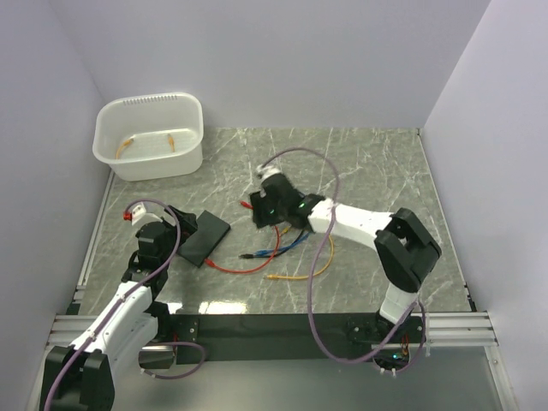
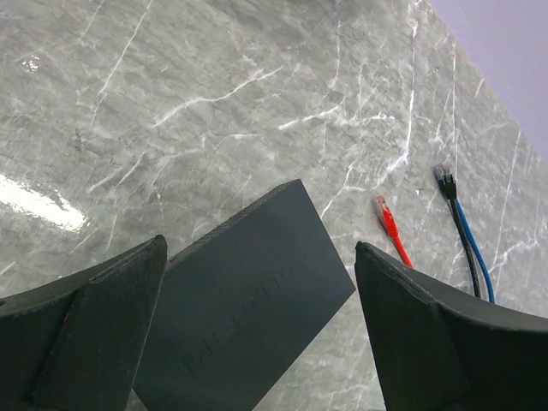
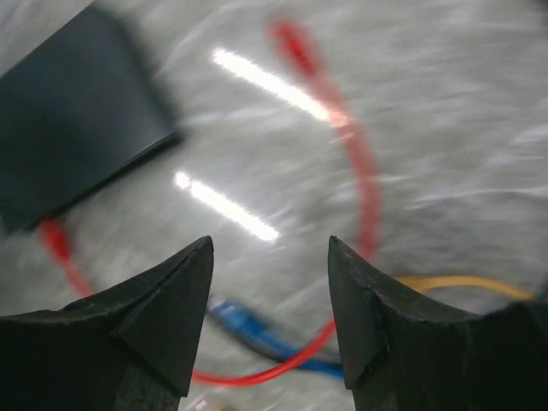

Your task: Insert the plug into the switch port

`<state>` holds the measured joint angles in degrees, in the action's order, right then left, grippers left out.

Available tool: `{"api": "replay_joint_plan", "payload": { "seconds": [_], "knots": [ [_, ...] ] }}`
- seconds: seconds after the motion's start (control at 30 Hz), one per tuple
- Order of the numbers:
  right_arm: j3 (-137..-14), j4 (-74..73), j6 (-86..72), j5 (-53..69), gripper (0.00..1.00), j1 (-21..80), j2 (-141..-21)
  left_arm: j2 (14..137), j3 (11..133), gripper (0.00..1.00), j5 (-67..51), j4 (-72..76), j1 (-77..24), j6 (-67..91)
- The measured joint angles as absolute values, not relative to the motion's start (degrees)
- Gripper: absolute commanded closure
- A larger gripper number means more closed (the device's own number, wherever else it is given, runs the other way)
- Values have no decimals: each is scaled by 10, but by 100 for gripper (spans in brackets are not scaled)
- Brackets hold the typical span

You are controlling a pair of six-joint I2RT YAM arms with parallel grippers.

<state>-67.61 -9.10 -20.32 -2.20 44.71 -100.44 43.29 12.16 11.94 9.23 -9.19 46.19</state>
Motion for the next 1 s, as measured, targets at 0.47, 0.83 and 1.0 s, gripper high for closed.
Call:
{"api": "replay_joint_plan", "payload": {
  "seconds": [0.47,0.83,1.0],
  "knots": [
    [-665,-134,-143,-70,39,588,-1016,445,123,4,116,87,-92,463],
    [-660,-149,-121,-82,39,623,-1037,445,123,4,113,87,-92,464],
    [-663,-154,-118,-96,39,625,-1061,445,123,4,113,87,-92,467]
  ]
}}
